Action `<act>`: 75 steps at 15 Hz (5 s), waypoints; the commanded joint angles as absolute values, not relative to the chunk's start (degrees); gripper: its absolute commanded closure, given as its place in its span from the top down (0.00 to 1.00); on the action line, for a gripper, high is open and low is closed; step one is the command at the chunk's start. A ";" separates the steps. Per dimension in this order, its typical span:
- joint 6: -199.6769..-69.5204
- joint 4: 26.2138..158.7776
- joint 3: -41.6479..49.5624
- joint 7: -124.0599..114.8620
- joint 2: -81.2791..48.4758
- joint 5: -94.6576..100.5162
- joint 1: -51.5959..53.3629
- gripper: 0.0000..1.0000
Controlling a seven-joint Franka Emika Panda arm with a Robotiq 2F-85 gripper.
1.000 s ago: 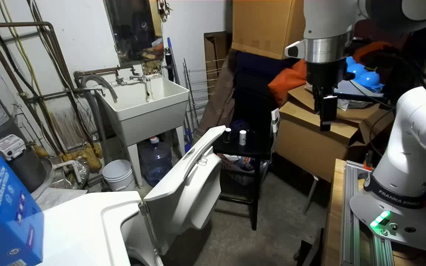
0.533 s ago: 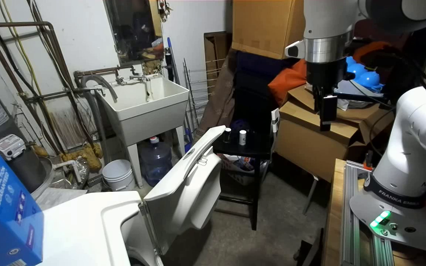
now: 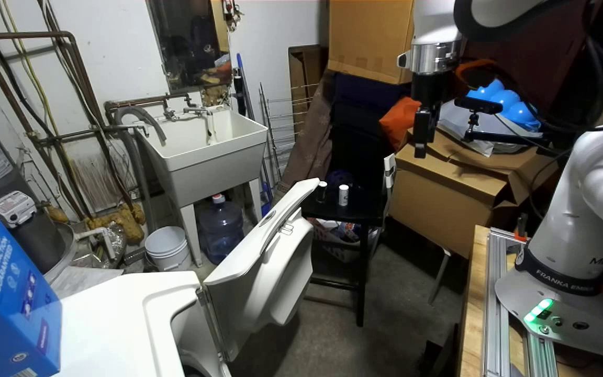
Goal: Close the door of the washing machine
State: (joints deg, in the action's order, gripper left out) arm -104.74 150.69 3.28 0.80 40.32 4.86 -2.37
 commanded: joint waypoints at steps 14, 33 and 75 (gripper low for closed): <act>-109.34 138.99 8.45 1.84 22.25 1.62 -5.40 1.00; -114.97 88.86 4.26 14.22 -29.86 -10.56 -10.51 1.00; -120.06 103.61 0.93 -5.93 -29.01 -5.96 -2.39 1.00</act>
State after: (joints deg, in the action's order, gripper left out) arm -118.08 98.84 -1.48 -3.34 -35.14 -5.70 -1.99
